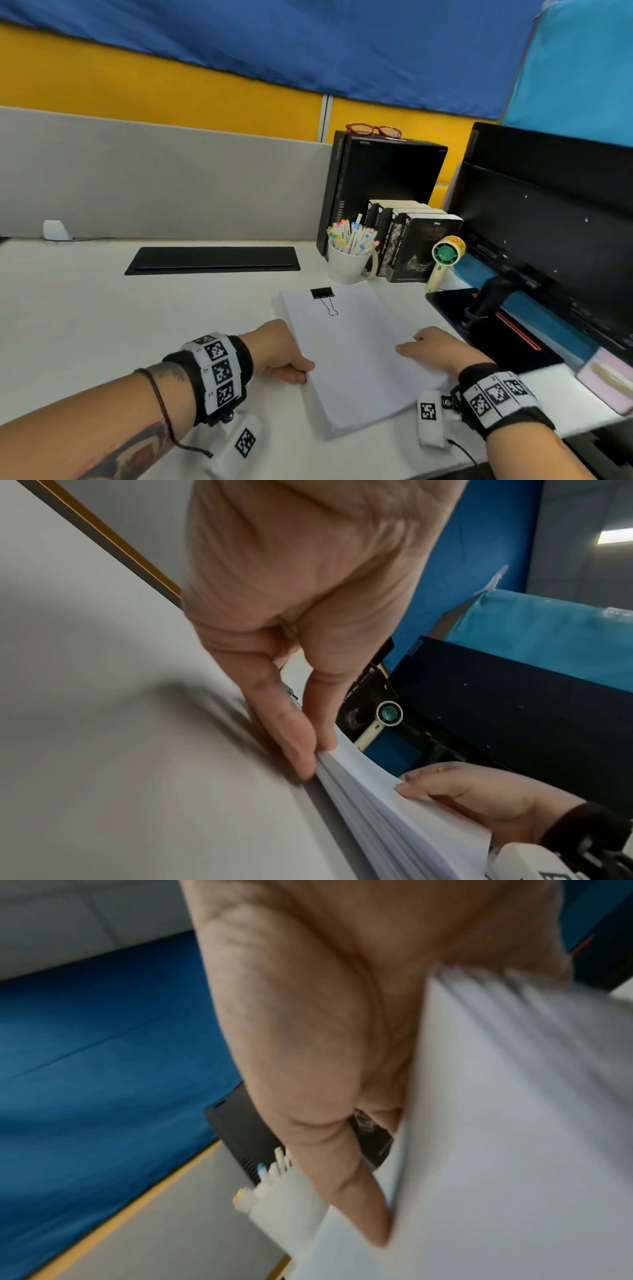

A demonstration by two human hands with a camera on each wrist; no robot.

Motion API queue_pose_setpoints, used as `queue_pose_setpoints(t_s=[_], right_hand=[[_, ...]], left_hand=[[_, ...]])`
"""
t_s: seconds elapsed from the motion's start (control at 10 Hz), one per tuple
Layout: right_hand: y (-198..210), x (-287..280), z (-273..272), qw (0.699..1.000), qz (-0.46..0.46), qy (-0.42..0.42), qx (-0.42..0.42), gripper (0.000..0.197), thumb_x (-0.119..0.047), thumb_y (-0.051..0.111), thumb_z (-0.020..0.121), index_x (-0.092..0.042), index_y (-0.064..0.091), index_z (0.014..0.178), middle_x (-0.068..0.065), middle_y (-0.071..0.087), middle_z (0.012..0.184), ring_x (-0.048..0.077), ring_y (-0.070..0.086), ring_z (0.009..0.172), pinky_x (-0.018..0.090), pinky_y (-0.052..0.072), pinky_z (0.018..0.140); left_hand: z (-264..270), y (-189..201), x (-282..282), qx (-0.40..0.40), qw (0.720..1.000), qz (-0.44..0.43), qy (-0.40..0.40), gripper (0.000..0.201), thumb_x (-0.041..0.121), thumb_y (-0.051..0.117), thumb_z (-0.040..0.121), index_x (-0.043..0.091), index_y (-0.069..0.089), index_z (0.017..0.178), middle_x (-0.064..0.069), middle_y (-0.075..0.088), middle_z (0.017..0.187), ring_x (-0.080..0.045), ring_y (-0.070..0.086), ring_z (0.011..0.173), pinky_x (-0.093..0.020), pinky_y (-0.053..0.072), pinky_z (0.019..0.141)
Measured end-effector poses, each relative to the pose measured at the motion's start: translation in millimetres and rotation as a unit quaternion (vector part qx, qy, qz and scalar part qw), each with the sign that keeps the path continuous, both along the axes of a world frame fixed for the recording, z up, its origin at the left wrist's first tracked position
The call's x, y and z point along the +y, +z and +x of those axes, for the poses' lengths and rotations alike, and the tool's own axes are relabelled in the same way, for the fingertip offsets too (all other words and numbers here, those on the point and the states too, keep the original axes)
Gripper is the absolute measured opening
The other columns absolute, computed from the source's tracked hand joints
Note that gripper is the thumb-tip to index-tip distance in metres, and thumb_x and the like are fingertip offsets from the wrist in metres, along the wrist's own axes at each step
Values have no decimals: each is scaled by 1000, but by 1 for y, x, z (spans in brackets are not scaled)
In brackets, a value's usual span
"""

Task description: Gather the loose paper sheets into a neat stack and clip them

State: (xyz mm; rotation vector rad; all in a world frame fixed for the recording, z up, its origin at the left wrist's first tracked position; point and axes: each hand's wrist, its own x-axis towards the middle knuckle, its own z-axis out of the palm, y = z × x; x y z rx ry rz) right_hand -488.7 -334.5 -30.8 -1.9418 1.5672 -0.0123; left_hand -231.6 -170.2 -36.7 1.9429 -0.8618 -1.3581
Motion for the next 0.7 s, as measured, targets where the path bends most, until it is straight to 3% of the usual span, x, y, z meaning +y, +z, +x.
queue_pose_setpoints(t_s=[0.1, 0.2, 0.3, 0.4, 0.5, 0.6, 0.7], right_hand=[[5, -12, -26, 998, 5, -22, 52, 21, -28, 66, 87, -9, 61, 93, 4, 63, 101, 19, 58, 89, 26, 45, 70], [3, -24, -49, 994, -18, -59, 86, 17, -16, 61, 90, -13, 55, 74, 7, 56, 89, 20, 51, 88, 25, 42, 74], [0, -30, -67, 992, -32, -90, 81, 17, -9, 58, 90, 0, 67, 102, 9, 55, 89, 22, 51, 87, 25, 41, 73], [-2, -34, -81, 990, -66, -112, 47, 19, -3, 55, 87, 4, 66, 102, 10, 64, 89, 27, 60, 85, 27, 45, 73], [-2, -39, -87, 988, -67, -142, 11, 18, 0, 52, 84, 1, 65, 97, 13, 67, 93, 35, 66, 97, 32, 51, 83], [1, -32, -73, 985, -121, -122, 13, 22, -8, 55, 85, -7, 63, 106, 12, 64, 107, 37, 61, 110, 37, 49, 90], [15, -21, -40, 978, -195, -76, 19, 46, -22, 61, 87, -19, 56, 133, 12, 54, 134, 35, 48, 127, 44, 40, 105]], left_hand=[[-23, -4, -14, 9, 999, -29, -10, 39, 7, 85, 79, -11, 70, 110, -14, 80, 92, -27, 77, 96, -35, 60, 93], [-54, -5, -26, 15, 996, -92, -9, 28, -1, 79, 81, -10, 66, 104, -7, 77, 75, -20, 76, 78, -28, 63, 75], [-81, -3, -36, 11, 993, -120, -1, 26, -2, 78, 83, -9, 62, 103, -17, 69, 92, -27, 73, 84, -32, 64, 78], [-96, -3, -50, 26, 993, -103, 51, 27, -3, 80, 81, 5, 54, 82, -13, 68, 81, -34, 74, 89, -43, 61, 88], [-102, 0, -54, 19, 992, -109, 54, 28, -2, 82, 80, 7, 56, 77, -13, 72, 75, -31, 74, 74, -47, 61, 87], [-96, 0, -50, -59, 991, -114, 21, 33, 10, 87, 76, 14, 55, 75, -21, 77, 92, -32, 75, 79, -47, 63, 82], [-76, 1, -42, -131, 983, -122, 50, 36, 22, 86, 79, 10, 62, 103, -17, 73, 110, -25, 70, 87, -41, 61, 89]])
